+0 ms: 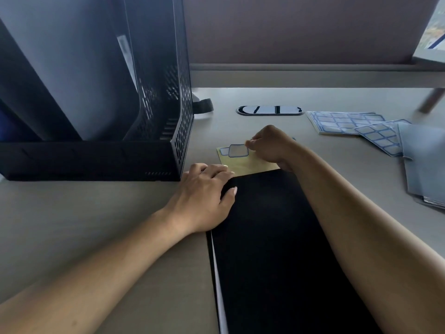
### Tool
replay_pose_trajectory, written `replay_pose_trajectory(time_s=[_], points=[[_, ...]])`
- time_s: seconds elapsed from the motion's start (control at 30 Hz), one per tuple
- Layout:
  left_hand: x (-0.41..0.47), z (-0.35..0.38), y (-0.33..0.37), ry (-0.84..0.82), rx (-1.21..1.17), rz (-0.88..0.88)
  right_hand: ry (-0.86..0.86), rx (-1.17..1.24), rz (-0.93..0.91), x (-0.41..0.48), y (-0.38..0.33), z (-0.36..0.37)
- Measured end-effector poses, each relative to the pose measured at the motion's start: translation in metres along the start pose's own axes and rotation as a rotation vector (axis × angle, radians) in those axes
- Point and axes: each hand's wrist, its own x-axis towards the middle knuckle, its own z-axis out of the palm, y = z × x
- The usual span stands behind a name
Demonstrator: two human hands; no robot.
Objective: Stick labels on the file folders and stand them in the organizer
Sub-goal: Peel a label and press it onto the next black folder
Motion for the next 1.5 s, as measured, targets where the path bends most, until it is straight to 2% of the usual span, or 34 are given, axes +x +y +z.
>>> replay_pose_trajectory(time_s=[0.2, 0.33, 0.47, 0.57, 0.67, 0.73, 0.8, 0.93, 1.13, 1.37, 1.5], points=[[0.0, -0.001, 0.001, -0.009, -0.01, -0.024, 0.023, 0.089, 0.002, -0.003, -0.004, -0.002], [0.004, 0.001, 0.002, -0.025, -0.005, -0.073, 0.022, 0.172, -0.122, -0.011, -0.019, -0.015], [0.005, 0.005, 0.001, 0.068, -0.045, -0.058, 0.051, 0.211, -0.235, -0.029, -0.042, -0.035], [0.005, 0.002, -0.004, 0.206, -0.298, -0.067, 0.069, 0.148, -0.294, -0.047, -0.048, -0.04], [0.002, -0.013, -0.006, 0.211, -0.742, -0.146, 0.096, 0.082, -0.306, -0.067, -0.038, -0.033], [0.0, -0.02, -0.004, 0.19, -1.07, -0.19, 0.122, 0.159, -0.272, -0.074, -0.023, -0.024], [-0.002, -0.023, 0.001, 0.202, -1.222, -0.211, 0.117, 0.297, -0.224, -0.081, -0.009, -0.013], [-0.003, -0.013, 0.006, 0.246, -1.114, -0.15, 0.153, 0.436, -0.226, -0.091, 0.006, 0.009], [-0.001, -0.005, 0.005, 0.265, -0.956, -0.165, 0.139, 0.598, -0.203, -0.096, 0.015, 0.023], [0.0, -0.003, 0.003, 0.231, -1.044, -0.192, 0.112, 0.689, -0.201, -0.099, 0.02, 0.024], [0.001, -0.002, 0.002, 0.25, -1.015, -0.186, 0.108, 0.708, -0.191, -0.1, 0.021, 0.023]])
